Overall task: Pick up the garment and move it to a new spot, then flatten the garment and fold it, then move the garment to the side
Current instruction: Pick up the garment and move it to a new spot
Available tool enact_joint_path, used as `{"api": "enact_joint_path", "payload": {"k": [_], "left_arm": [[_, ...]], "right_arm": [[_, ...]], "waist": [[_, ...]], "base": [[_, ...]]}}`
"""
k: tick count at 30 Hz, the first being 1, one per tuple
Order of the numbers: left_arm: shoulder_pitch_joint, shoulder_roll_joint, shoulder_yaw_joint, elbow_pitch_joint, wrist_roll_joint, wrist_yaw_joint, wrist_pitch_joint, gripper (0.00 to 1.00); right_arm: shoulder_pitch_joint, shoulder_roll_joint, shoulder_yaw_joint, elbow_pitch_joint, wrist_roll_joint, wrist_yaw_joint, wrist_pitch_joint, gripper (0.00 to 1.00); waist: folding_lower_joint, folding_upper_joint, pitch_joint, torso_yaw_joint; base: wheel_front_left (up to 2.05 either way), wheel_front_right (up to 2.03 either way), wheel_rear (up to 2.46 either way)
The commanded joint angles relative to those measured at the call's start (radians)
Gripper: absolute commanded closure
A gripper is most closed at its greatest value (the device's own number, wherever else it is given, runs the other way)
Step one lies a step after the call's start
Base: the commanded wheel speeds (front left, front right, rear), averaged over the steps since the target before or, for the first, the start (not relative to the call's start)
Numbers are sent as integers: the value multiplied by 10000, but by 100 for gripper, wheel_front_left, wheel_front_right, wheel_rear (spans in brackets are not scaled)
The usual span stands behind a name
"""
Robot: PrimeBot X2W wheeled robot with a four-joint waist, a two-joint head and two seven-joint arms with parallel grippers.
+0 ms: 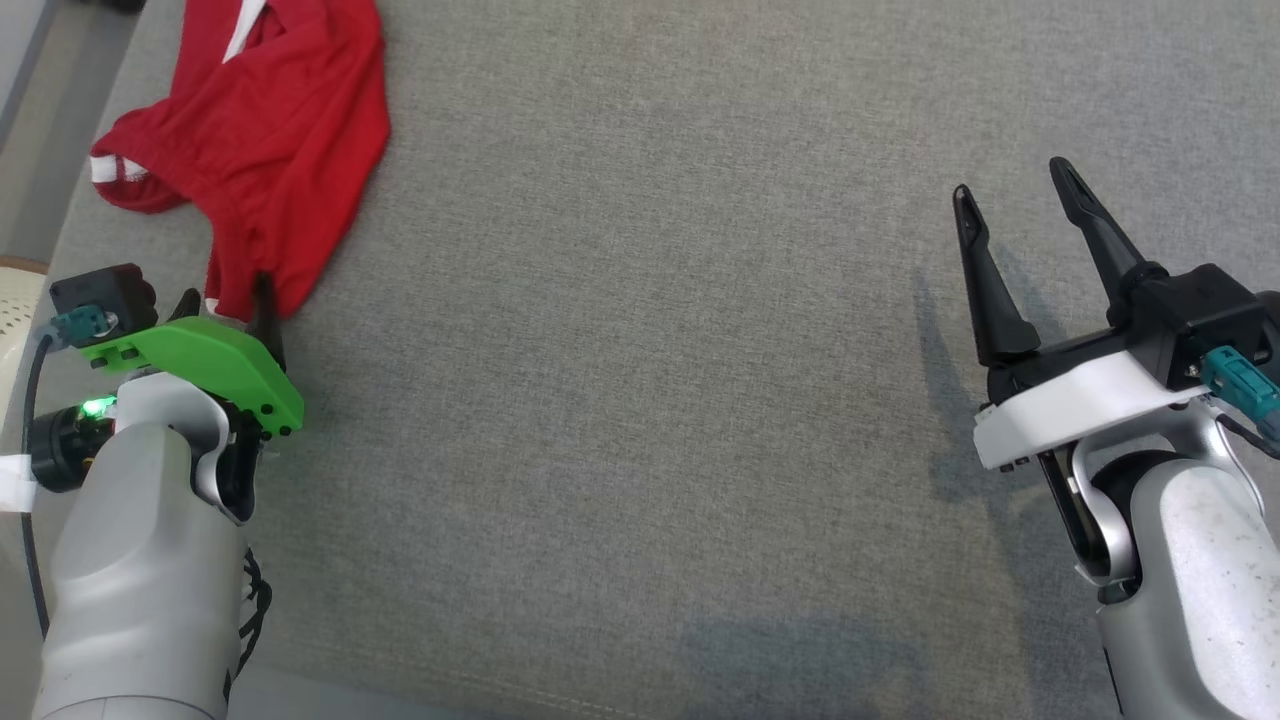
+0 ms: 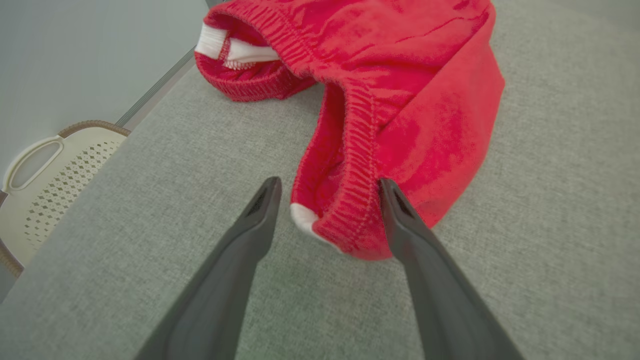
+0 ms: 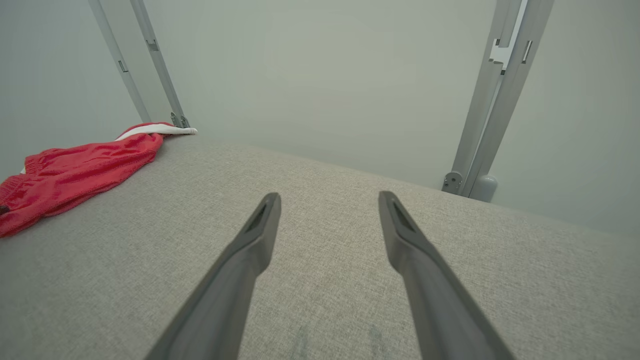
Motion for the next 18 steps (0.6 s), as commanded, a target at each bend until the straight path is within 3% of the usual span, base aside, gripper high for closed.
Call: {"api": "enact_joint_path", "payload": {"k": [1,5,6,7,8,18], "left_arm": [[-267,61,54,204,-81,94,-16,0],[-496,27,142,807,-283,75,-73,0],[-542,26,131,914,-297,38,-113,41],[-616,17,120,976,-327,-1,-198,61],[-674,13,96,1023,-314,-54,-280,100],[-1118,385,-479,743,117,-248,-1611,100]], "right_arm": [[-62,-26,-44,-124,-48,-14,35,0],[-35,20,-90,-274,-49,-14,35,0],[-38,43,-92,-283,-36,-14,7,0],[-49,66,-85,-281,-22,-14,-23,0],[-57,84,-72,-266,-13,-14,-65,0],[78,348,-108,319,154,-14,-570,0]], "waist": [[-1,0,460,-356],[-1,0,540,-380],[-1,0,540,-380],[-1,0,531,-378],[-1,0,505,-375],[-1,0,-422,-476]], "base": [[0,0,0],[0,0,0],[0,0,0],[0,0,0],[0,0,0],[0,0,0]]}}
